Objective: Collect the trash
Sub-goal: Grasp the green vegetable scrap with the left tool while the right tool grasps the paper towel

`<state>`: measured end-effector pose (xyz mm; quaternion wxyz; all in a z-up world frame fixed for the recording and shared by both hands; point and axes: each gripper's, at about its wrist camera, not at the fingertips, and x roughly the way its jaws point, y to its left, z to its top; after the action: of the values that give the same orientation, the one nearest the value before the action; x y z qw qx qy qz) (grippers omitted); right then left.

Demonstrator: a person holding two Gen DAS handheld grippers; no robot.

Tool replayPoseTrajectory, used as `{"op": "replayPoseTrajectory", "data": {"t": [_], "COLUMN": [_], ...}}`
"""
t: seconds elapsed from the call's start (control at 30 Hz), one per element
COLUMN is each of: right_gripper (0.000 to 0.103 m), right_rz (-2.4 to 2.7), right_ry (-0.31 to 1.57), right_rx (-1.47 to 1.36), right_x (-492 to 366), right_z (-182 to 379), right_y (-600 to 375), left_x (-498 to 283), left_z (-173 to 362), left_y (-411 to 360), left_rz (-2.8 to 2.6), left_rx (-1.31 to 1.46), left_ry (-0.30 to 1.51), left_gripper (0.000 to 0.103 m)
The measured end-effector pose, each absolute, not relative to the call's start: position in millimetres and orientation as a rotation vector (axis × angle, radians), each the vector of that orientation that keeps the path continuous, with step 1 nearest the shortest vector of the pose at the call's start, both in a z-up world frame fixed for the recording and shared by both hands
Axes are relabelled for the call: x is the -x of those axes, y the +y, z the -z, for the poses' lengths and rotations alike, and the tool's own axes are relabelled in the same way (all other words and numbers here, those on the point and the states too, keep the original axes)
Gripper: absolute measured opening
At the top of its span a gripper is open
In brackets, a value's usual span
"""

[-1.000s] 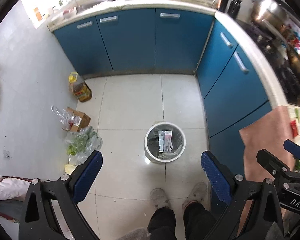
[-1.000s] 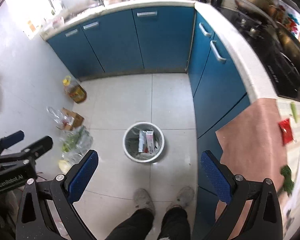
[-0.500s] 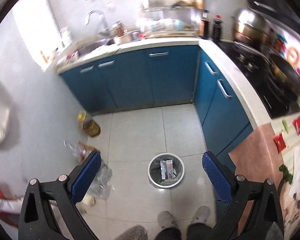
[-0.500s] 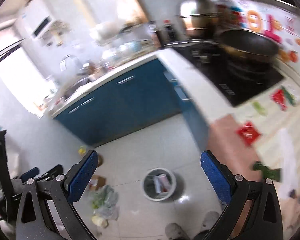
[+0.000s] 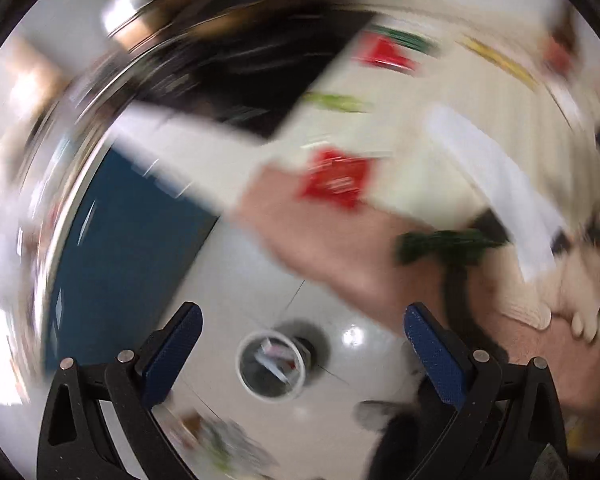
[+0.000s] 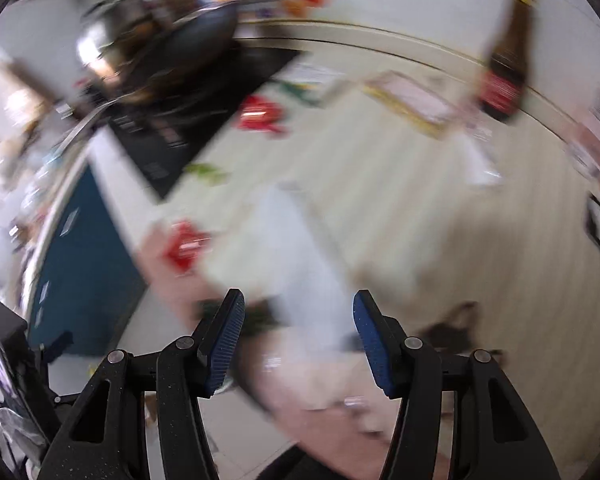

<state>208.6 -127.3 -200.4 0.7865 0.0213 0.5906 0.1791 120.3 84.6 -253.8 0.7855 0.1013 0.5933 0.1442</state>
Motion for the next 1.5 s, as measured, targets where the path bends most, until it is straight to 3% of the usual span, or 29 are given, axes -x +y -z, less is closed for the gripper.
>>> {"op": "replayPoseTrajectory", "data": {"t": [0.13,0.33,0.47,0.73,0.8,0.83,1.03,1.17,1.3,1.5], "right_gripper": [0.059,0.059,0.059,0.059,0.059,0.059,0.059,0.059,0.059,0.059], "right_rz": [-0.272,-0.178,-0.152,-0.172,-0.181,-0.185,-0.202,-0.205,-0.194,-0.192], "right_ry": [1.310,1.372,1.413,1.421,1.421,1.422,1.435,1.445,1.439,1.458], "right_rx": [-0.090,-0.177,-0.216,-0.227,-0.223,-0.222,-0.209,-0.226,-0.256,-0.299], "right_x": [-237,-252,-256,-267,-269,-271,-276,-278,-278,-274], "right_z": [229,264,279,280,280,279,281,283,283,292], "right_y": [-176,-224,-237,-228,-224,-222,-215,-216,-219,-217], "left_x": [-165,-201,-210,-197,-199,-200,-196,-205,-200,-189], "left_z": [285,294,293,309,307,306,306,293,282,304], "left_y": [42,22,14,4,4,3,-14,9,59,61], "left_rz": [-0.132,0.012,0.075,0.202,0.226,0.254,0.278,0.220,0.115,0.000], "left_rx": [-0.455,-0.532,-0.526,-0.576,-0.537,-0.502,-0.548,-0.253,0.341,0.702], "left_ry": [1.321,1.339,1.381,1.441,1.464,1.479,1.473,1.498,1.495,1.507], "left_gripper": [0.095,0.093,0.075,0.074,0.056,0.038,0.029,0.029,0.031,0.031]}}
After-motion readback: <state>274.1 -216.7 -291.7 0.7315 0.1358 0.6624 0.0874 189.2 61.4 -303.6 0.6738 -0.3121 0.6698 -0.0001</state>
